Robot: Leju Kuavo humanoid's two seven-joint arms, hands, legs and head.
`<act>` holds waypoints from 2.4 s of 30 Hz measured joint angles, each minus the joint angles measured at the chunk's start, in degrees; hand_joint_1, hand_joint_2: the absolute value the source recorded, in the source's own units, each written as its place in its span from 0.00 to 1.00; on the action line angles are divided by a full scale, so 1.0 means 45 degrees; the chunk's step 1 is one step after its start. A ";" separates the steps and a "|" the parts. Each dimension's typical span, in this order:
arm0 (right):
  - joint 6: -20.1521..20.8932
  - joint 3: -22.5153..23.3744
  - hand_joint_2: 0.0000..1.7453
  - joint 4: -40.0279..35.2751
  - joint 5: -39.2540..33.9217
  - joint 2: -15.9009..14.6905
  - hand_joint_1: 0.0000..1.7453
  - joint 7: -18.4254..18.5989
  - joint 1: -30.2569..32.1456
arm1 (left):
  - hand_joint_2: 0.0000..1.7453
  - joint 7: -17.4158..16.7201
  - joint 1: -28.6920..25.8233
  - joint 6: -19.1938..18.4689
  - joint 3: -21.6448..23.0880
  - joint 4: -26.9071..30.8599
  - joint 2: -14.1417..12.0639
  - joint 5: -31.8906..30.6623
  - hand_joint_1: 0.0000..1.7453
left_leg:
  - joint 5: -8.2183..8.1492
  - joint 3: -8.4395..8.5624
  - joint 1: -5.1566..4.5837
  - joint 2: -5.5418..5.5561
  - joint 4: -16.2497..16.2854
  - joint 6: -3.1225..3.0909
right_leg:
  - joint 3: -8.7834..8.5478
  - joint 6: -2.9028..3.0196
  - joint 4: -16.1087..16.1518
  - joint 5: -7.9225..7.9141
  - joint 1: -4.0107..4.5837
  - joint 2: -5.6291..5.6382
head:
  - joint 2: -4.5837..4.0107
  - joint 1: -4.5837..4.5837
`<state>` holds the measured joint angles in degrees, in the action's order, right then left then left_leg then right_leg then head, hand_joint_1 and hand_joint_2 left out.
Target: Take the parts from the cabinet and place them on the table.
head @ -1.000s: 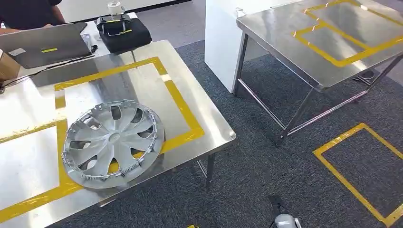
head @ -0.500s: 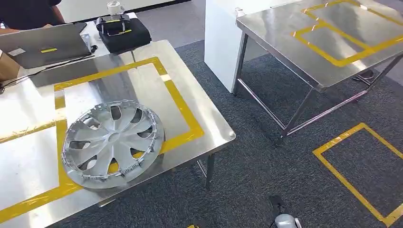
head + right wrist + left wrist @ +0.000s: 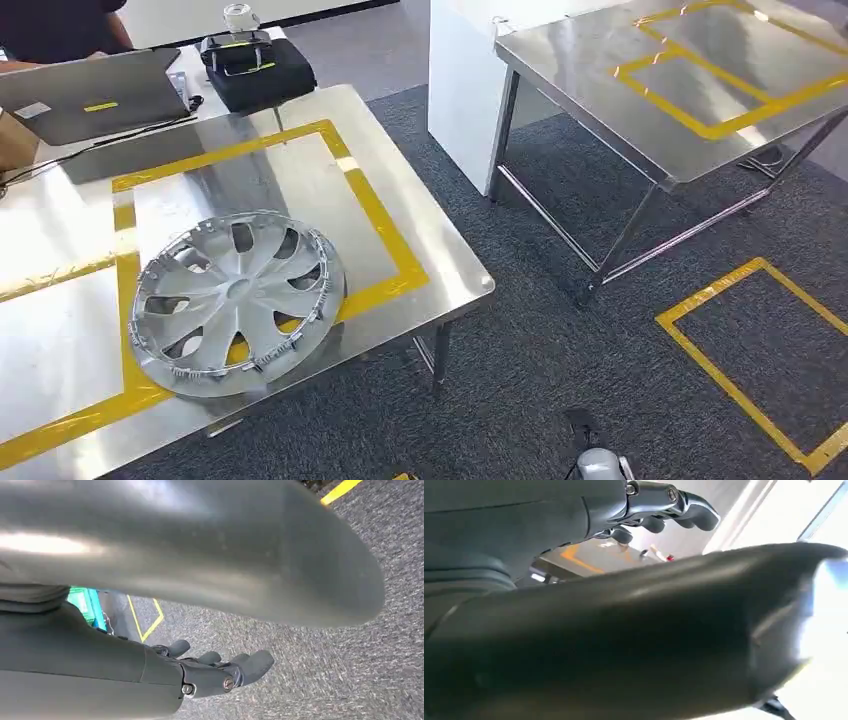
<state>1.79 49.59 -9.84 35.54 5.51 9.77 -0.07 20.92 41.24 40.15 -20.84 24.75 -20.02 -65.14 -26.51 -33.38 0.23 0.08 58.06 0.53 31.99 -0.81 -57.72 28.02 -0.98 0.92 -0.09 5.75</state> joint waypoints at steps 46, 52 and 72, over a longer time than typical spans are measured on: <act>-0.0253 0.0641 0.00 0.0000 -0.0364 0.0384 0.00 0.0000 -0.0210 | 0.00 0.4268 0.3672 0.0000 0.0454 0.6046 0.3832 0.2201 0.00 | 0.0262 -0.0176 0.0016 -0.0106 -0.0075 -0.0467 | 0.1286 -0.0347 -0.2936 0.1715 -0.0097 -0.0102 | 0.0000 0.0087; -0.0287 0.0855 0.00 0.0000 -0.0418 0.0384 0.00 0.0000 -0.0242 | 0.00 0.4268 0.3591 0.0000 0.0522 0.5998 0.3924 0.2022 0.00 | 0.0335 -0.0467 0.0078 -0.0119 0.0234 -0.0253 | -0.0188 -0.0315 -0.0405 0.0330 -0.0168 -0.0203 | 0.0000 0.0097; -0.0228 0.0976 0.00 0.0005 -0.0413 0.0491 0.00 0.0000 -0.0259 | 0.00 0.4264 0.3348 -0.0005 0.0628 0.6197 0.3783 0.2323 0.00 | -0.0742 0.0858 -0.0097 0.0012 0.0009 -0.0081 | 0.1417 -0.0059 -0.0197 -0.1480 0.0027 -0.0146 | 0.0000 -0.0112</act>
<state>0.77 53.99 -9.81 33.68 7.72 9.77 -1.23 40.11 56.31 40.13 -18.01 52.63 -2.99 -54.69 -29.85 -29.52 -0.21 0.13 58.10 0.16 38.36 -1.08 -58.61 21.36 -0.86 0.26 -0.09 5.24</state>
